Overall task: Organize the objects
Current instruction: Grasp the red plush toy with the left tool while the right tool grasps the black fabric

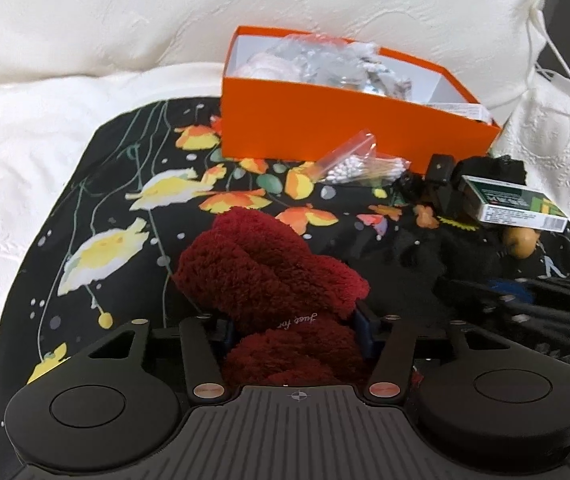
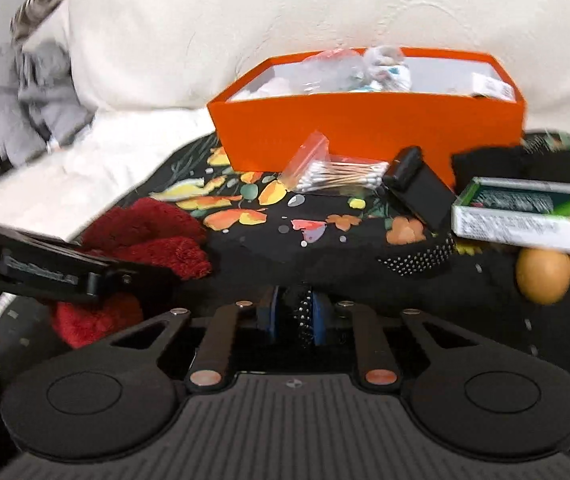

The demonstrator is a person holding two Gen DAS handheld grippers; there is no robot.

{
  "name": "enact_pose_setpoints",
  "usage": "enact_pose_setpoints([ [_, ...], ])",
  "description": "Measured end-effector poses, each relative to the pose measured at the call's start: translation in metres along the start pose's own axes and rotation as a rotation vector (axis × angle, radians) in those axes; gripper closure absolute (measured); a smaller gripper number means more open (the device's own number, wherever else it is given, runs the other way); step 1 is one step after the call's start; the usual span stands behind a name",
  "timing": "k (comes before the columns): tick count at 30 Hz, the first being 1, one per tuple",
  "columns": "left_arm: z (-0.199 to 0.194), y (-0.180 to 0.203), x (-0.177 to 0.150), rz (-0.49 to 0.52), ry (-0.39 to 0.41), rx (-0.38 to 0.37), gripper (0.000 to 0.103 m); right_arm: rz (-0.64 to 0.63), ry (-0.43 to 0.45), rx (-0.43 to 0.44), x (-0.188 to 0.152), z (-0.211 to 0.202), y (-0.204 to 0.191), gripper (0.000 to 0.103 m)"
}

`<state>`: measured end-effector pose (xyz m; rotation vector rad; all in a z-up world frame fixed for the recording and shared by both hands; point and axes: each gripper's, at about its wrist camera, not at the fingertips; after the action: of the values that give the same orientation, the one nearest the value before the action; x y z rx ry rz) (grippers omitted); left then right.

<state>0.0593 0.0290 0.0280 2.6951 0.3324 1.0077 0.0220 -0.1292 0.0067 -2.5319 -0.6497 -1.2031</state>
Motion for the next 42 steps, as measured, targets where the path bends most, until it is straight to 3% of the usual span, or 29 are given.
enact_pose_setpoints([
  [9,-0.017,0.009,-0.004,0.046,0.098,-0.021,0.000,0.122,0.143,-0.030,-0.012,-0.065,0.020,0.082],
  [12,-0.017,0.010,-0.004,0.056,0.098,-0.027,0.000,0.172,0.166,-0.014,-0.022,-0.082,0.032,0.082],
  [14,-0.015,0.012,-0.006,0.068,0.092,-0.019,0.000,0.186,0.123,-0.005,-0.028,-0.082,0.037,0.079],
  [15,-0.014,0.013,-0.006,0.074,0.088,-0.014,0.000,0.194,0.086,-0.008,-0.030,-0.078,0.040,0.064],
  [16,-0.013,0.013,-0.006,0.076,0.086,-0.013,0.000,0.210,0.053,-0.018,-0.033,-0.072,0.042,0.026],
  [18,-0.014,0.013,-0.006,0.075,0.085,-0.016,0.000,0.208,0.010,-0.050,-0.035,-0.066,0.043,0.008],
  [21,-0.013,0.012,-0.006,0.074,0.080,-0.023,0.000,0.166,0.037,-0.080,-0.031,-0.068,0.039,0.000],
  [26,-0.013,0.020,-0.011,0.112,0.069,-0.049,0.000,0.142,-0.066,-0.058,-0.032,-0.040,0.036,0.000],
  [31,-0.007,0.035,-0.019,0.189,0.040,-0.058,0.000,-0.003,-0.061,-0.059,-0.029,-0.024,0.009,0.000],
  [35,-0.005,0.040,-0.024,0.232,0.043,-0.038,0.000,-0.089,-0.060,-0.134,-0.029,-0.010,-0.005,0.002],
  [38,-0.006,0.039,-0.024,0.230,0.049,-0.034,0.000,-0.042,-0.029,-0.146,-0.031,-0.014,0.004,0.025],
  [40,-0.006,0.038,-0.024,0.228,0.054,-0.028,0.000,-0.001,-0.012,-0.164,-0.029,-0.019,0.012,0.048],
  [42,-0.007,0.039,-0.024,0.231,0.060,-0.021,0.000,0.038,-0.006,-0.182,-0.030,-0.022,0.021,0.058],
])
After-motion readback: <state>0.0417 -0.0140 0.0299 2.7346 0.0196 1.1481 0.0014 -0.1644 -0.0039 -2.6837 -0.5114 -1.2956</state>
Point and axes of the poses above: each gripper's, at about its wrist camera, not at the fingertips, and z roughly the way its jaws point, y to its right, x to its top, and after that the axes turned 10 degrees about -z, right-handed
